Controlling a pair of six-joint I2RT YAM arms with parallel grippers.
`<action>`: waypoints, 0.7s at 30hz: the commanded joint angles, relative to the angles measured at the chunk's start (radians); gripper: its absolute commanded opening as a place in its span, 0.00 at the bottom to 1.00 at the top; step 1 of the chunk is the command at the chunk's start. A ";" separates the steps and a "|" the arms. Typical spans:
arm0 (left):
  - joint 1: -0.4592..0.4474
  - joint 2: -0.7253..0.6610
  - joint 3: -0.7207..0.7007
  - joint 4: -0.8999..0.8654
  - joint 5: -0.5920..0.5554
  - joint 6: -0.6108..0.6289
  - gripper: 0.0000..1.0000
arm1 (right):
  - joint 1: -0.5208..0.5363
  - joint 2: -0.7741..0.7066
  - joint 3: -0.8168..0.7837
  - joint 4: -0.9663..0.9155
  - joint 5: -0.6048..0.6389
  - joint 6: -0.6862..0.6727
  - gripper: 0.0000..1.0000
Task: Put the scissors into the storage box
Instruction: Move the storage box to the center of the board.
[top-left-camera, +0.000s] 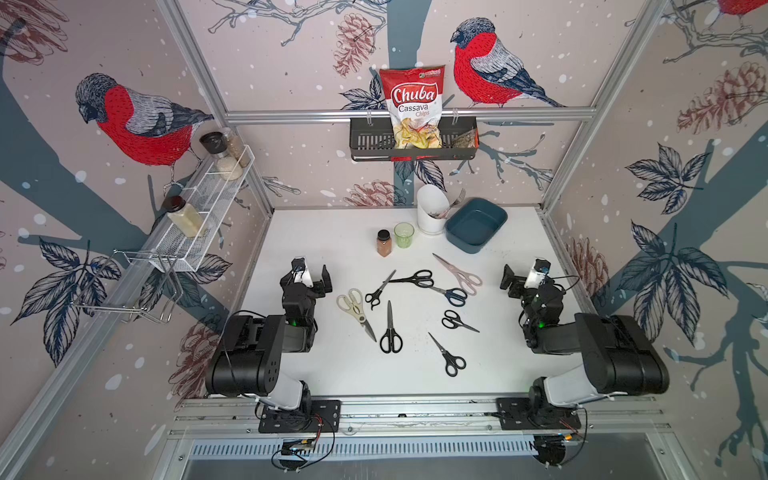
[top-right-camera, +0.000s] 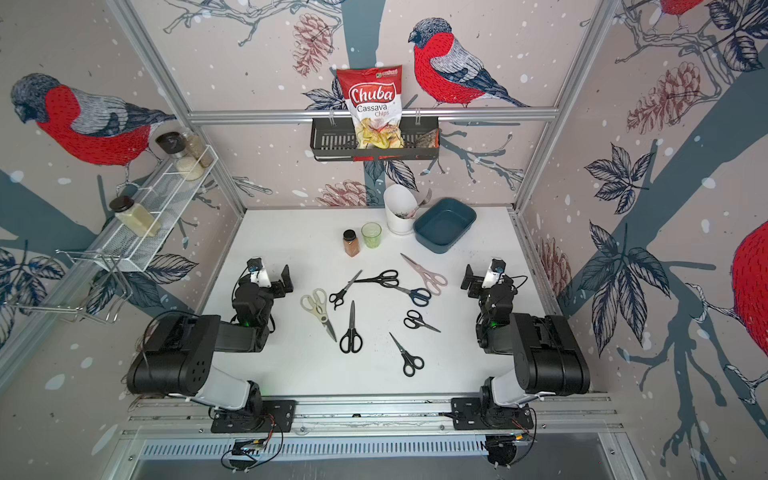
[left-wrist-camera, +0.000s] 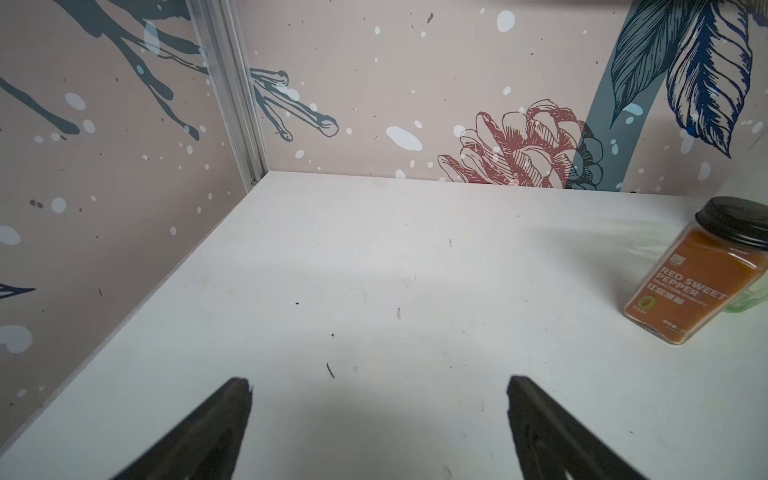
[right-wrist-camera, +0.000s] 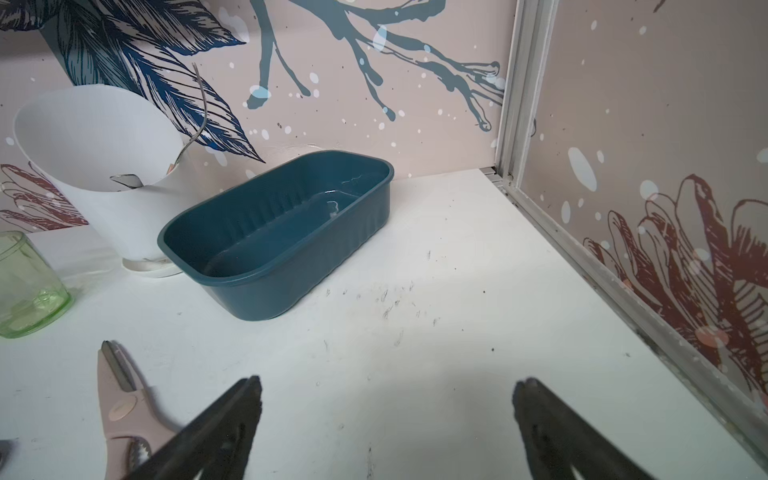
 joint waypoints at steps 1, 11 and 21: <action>-0.003 0.002 0.004 0.014 0.003 -0.002 0.99 | 0.001 -0.001 0.002 0.035 -0.006 -0.007 0.99; -0.002 0.001 0.004 0.013 0.003 -0.002 0.99 | 0.001 -0.002 0.002 0.035 -0.006 -0.007 1.00; -0.002 -0.002 0.001 0.019 0.003 -0.002 0.99 | -0.024 -0.005 -0.001 0.042 -0.047 0.010 1.00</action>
